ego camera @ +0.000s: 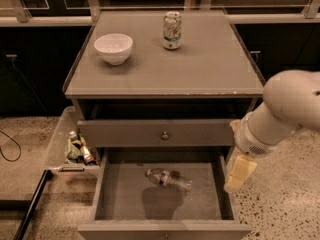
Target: Pick water bottle from middle drawer and place on counter
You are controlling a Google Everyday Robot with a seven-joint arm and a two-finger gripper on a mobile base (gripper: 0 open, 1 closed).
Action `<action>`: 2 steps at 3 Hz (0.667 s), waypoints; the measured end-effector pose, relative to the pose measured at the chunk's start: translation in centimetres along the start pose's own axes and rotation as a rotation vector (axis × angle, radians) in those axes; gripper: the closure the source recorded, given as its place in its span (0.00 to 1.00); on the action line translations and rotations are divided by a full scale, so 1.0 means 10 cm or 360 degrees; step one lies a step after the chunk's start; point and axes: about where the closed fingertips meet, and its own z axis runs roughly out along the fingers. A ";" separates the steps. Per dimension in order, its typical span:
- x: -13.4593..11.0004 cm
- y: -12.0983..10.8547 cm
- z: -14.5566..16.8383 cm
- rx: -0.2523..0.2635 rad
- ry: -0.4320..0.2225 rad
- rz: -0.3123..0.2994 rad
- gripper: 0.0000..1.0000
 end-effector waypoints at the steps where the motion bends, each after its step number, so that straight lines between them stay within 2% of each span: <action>1: 0.16 0.09 0.80 -0.0032 -0.0016 0.0068 0.00; 2: 0.30 0.13 1.52 -0.0040 -0.0049 0.0112 0.00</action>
Offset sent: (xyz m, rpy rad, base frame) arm 0.0168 0.0140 -0.2427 0.0834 0.0269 -0.0862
